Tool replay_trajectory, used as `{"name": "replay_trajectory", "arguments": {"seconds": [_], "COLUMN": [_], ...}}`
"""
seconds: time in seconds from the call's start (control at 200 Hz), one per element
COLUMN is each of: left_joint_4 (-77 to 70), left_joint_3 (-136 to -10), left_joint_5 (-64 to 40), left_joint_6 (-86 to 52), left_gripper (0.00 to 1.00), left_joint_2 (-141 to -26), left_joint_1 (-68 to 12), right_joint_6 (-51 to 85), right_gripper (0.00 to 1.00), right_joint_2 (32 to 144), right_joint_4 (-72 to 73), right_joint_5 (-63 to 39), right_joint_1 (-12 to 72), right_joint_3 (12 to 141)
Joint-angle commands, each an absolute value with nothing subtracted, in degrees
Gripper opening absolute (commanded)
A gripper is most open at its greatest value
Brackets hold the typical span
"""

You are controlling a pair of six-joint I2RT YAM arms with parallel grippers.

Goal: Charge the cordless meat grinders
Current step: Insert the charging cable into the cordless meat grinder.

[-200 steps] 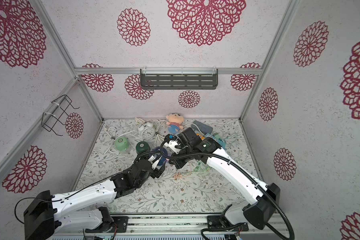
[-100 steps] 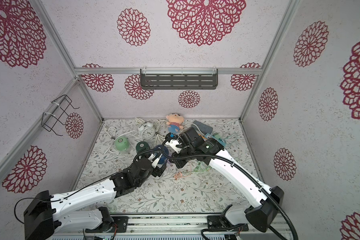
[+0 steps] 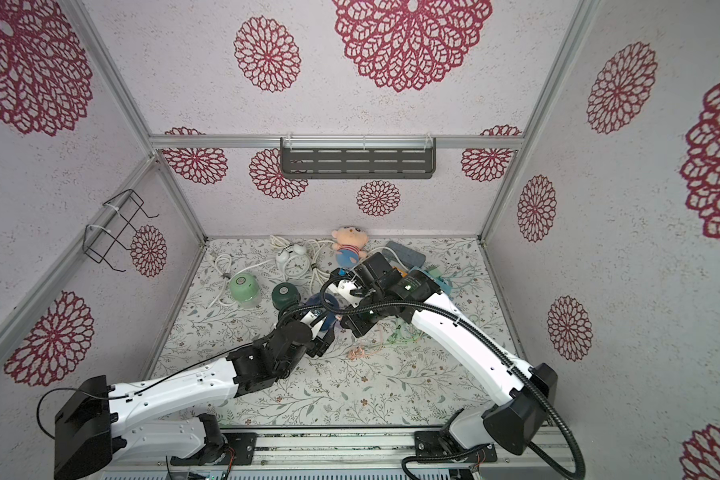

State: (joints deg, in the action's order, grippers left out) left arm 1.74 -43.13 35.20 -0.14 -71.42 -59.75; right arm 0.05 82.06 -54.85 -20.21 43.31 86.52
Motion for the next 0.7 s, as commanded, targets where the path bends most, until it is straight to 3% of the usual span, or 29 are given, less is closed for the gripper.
{"name": "replay_trajectory", "arguments": {"seconds": [0.0, 0.695], "left_joint_4": [-1.35, -6.09], "left_joint_3": [-44.72, -41.21], "left_joint_5": [19.54, 22.33], "left_joint_6": [7.47, 3.5], "left_gripper": [0.45, 0.47], "left_joint_2": [-72.34, -72.25], "left_joint_1": [-68.89, -69.02], "right_joint_6": [0.88, 0.81], "right_gripper": [0.0, 0.0], "right_joint_2": [84.14, 84.93], "right_joint_4": [-25.65, -27.37], "right_joint_5": [-20.28, -24.47], "right_joint_1": [43.07, 43.13], "right_joint_3": [90.7, 89.16]}}
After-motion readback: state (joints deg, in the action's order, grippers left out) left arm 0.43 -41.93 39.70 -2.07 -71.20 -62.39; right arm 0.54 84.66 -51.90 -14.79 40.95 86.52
